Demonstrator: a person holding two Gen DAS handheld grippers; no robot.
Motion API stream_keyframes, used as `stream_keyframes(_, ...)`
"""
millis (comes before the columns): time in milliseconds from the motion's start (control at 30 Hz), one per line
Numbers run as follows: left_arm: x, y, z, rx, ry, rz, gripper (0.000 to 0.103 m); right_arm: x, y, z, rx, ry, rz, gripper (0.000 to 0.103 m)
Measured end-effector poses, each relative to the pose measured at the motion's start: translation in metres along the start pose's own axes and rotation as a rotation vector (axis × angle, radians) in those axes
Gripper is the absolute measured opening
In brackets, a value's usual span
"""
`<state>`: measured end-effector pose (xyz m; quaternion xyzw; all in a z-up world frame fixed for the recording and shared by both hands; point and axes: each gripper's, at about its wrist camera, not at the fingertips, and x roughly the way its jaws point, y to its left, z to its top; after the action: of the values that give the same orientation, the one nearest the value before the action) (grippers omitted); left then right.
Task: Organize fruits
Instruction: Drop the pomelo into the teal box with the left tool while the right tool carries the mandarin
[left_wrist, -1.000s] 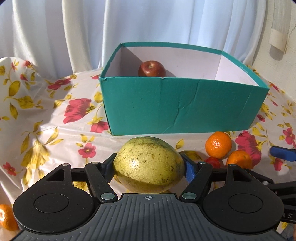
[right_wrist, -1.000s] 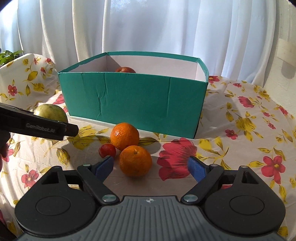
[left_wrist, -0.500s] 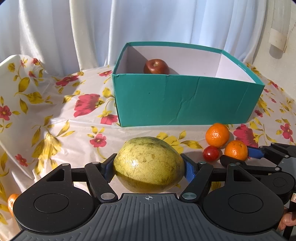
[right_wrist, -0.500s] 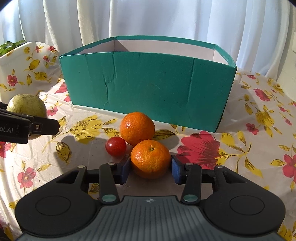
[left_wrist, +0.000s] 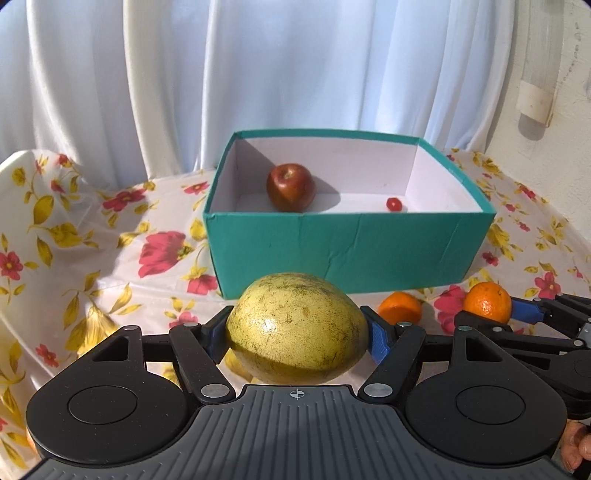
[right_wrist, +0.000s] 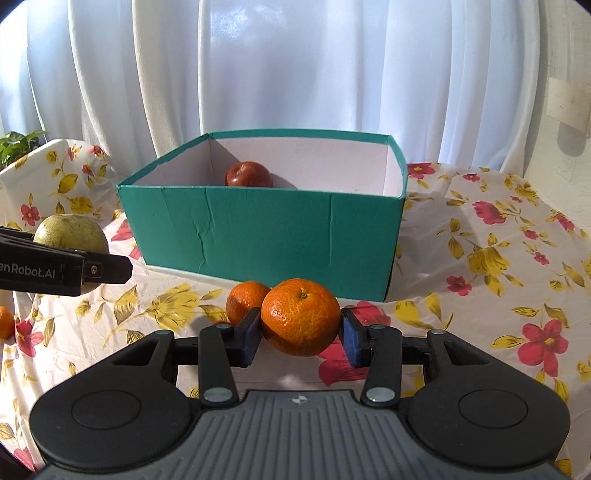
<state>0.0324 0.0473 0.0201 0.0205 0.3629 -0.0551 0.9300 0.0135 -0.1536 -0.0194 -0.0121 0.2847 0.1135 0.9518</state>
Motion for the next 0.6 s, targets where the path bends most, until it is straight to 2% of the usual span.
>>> stream_keyframes(100, -0.005, -0.010, 0.017, 0.033, -0.046, -0.003, 0.076, -0.010, -0.006, 0.005, 0.021, -0.025, -0.006, 0.044)
stream_keyframes(267, -0.001, -0.017, 0.047, 0.043, -0.079, -0.001, 0.076, -0.023, -0.015, 0.004, 0.062, -0.041, -0.029, 0.044)
stream_keyframes(433, 0.017, -0.015, 0.072, 0.035, -0.097, 0.042, 0.076, -0.035, -0.024, 0.002, 0.084, -0.060, -0.055, 0.044)
stream_keyframes(600, 0.037, -0.013, 0.087, 0.022, -0.087, 0.045, 0.076, -0.050, -0.031, -0.002, 0.101, -0.090, -0.092, 0.044)
